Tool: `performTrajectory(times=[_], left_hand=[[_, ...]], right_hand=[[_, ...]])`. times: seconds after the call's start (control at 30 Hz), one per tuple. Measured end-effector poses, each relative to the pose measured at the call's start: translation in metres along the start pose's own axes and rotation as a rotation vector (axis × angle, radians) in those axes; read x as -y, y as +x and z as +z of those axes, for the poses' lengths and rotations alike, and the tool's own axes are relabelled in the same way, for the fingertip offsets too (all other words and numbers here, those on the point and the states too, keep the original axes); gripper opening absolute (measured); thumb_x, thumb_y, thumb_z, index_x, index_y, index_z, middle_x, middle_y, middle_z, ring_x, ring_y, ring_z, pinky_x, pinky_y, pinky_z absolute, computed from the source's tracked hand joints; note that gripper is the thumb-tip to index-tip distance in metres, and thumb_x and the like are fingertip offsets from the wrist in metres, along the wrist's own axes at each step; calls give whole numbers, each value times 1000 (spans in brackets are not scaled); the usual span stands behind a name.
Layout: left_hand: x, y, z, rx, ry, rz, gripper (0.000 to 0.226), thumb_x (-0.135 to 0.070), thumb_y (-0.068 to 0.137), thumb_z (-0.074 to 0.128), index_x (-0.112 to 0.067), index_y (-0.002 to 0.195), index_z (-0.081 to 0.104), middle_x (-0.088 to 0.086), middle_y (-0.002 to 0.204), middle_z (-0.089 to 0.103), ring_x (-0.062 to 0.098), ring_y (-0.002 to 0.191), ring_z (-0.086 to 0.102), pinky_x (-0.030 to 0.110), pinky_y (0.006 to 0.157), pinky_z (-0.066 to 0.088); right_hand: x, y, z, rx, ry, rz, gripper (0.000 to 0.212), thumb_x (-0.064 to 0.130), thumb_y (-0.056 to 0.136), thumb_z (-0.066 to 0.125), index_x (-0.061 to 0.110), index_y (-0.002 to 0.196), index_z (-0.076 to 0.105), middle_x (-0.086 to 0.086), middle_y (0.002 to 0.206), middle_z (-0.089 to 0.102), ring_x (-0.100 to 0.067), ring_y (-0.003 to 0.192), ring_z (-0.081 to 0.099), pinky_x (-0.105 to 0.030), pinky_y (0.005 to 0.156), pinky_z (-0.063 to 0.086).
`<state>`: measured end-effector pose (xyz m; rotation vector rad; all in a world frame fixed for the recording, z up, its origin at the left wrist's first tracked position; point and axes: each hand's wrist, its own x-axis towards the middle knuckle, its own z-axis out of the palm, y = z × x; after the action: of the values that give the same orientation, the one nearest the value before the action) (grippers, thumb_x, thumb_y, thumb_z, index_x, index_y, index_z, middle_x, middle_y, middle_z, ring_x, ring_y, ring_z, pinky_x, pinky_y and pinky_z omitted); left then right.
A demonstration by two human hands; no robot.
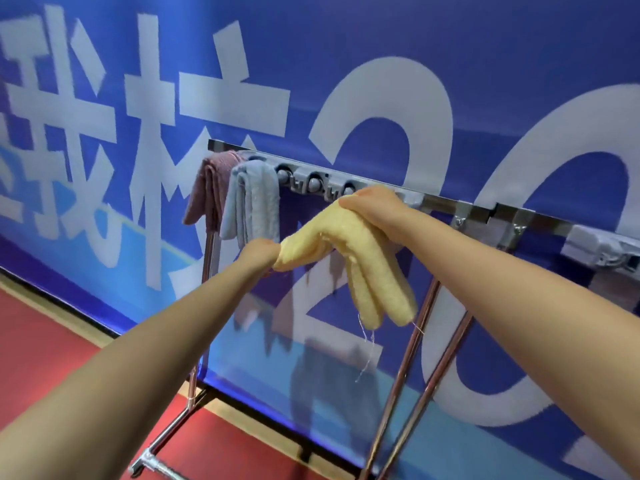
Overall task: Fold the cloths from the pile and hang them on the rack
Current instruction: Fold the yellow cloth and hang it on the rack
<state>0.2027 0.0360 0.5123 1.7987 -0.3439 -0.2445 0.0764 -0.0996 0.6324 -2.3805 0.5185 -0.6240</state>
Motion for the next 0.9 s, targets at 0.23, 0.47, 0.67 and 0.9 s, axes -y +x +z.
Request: performTrajectory(times=[0.23, 0.47, 0.67, 0.9], left_hand=[[-30, 40, -11, -15, -352, 138, 30, -30, 90, 49, -15, 106, 70, 6, 109, 69, 26, 106, 62, 45, 100, 47], [-36, 72, -15, 40, -577, 277, 40, -32, 101, 37, -10, 83, 65, 3, 67, 62, 12, 60, 57, 22, 53, 46], [-42, 98, -8, 28, -572, 282, 43, -42, 102, 32, -21, 95, 69, -1, 86, 71, 10, 85, 66, 24, 72, 53], [-40, 107, 1, 20, -510, 342, 36, -50, 96, 37, -32, 92, 67, -1, 100, 70, 13, 99, 63, 36, 91, 49]], right_hand=[[42, 71, 26, 112, -103, -49, 28, 34, 84, 64, 9, 94, 67, -4, 85, 54, -17, 75, 49, -29, 64, 41], [61, 125, 54, 169, -6, -69, 32, 29, 88, 62, 6, 110, 66, -6, 102, 65, -18, 89, 62, -31, 77, 51], [58, 162, 70, 103, 5, -69, 28, 27, 89, 64, 7, 108, 67, -5, 103, 66, -18, 94, 63, -29, 80, 52], [44, 171, 78, -13, -226, -226, 23, 30, 87, 62, 12, 96, 72, -1, 90, 65, -15, 86, 57, -24, 65, 45]])
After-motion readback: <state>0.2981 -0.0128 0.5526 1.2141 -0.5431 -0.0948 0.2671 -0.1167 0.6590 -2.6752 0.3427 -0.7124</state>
